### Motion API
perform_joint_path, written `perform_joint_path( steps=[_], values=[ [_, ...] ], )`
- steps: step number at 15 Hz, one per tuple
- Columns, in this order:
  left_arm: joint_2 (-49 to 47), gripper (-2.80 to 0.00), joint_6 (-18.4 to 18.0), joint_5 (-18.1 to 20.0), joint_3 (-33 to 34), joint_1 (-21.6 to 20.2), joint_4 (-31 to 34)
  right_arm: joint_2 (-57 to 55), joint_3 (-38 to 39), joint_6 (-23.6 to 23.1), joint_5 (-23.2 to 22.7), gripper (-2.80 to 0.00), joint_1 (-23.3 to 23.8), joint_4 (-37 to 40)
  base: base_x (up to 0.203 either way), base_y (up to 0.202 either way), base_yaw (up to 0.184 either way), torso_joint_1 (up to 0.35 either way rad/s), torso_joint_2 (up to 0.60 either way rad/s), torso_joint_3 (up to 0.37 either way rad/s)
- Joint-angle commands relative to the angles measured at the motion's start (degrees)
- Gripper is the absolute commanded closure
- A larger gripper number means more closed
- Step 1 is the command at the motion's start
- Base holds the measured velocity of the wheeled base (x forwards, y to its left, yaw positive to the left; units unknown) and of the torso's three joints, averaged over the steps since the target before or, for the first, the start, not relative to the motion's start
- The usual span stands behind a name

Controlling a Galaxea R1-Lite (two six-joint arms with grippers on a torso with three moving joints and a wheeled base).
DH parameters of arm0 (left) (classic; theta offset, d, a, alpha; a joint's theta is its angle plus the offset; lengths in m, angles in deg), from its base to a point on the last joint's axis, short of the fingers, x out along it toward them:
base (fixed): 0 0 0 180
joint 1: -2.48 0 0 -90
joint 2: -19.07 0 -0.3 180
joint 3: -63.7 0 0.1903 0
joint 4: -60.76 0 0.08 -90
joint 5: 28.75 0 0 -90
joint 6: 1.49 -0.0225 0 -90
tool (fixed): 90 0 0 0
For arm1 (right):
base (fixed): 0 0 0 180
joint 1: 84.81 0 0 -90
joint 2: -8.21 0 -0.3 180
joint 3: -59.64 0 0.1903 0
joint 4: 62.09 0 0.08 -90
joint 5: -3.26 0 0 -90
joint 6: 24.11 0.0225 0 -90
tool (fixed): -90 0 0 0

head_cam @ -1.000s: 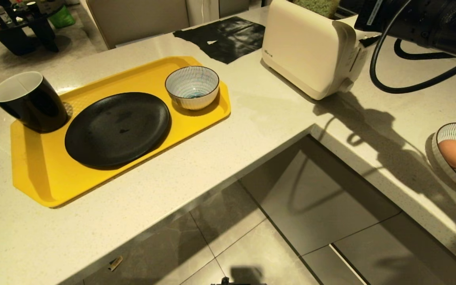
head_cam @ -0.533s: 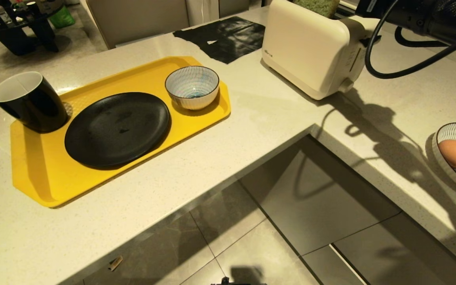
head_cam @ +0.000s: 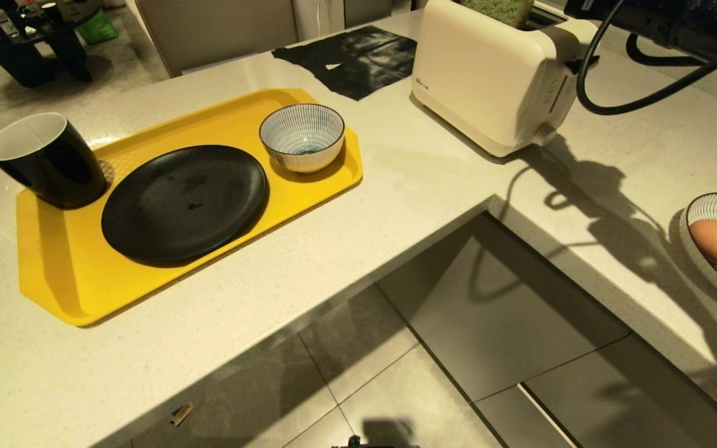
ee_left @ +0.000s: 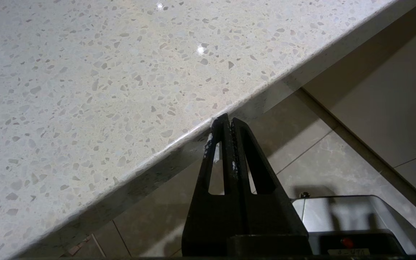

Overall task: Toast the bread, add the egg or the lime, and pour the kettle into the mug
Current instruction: Put the baked bread on a plate

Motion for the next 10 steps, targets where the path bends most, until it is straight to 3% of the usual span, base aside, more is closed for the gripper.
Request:
perform_joint_path(
  steps=[1, 4, 5, 10],
  values=[
    [-0.05, 0.0, 0.04, -0.02, 0.01, -0.04, -0.02, -3.26, -4.27, 0.01, -0.1, 0.0, 0.43, 0.18, 0.0, 0.0, 0.0, 0.0, 0.0, 0.0],
    [-0.05, 0.0, 0.04, -0.04, 0.01, 0.03, -0.02, -4.71, -4.71, -0.04, -2.99, 0.0, 0.71, -0.34, 0.0, 0.0, 0.0, 0.0, 0.0, 0.0],
    [-0.05, 0.0, 0.04, -0.04, 0.01, -0.05, -0.02, -5.15, -4.98, -0.07, -3.23, -2.8, 0.72, -0.42, 0.0, 0.0, 0.0, 0.0, 0.0, 0.0],
    [-0.05, 0.0, 0.04, -0.01, 0.01, 0.01, -0.02, -7.77, -4.98, -0.68, -4.11, -2.8, 2.48, -6.92, 0.0, 0.0, 0.0, 0.0, 0.0, 0.0]
  ],
)
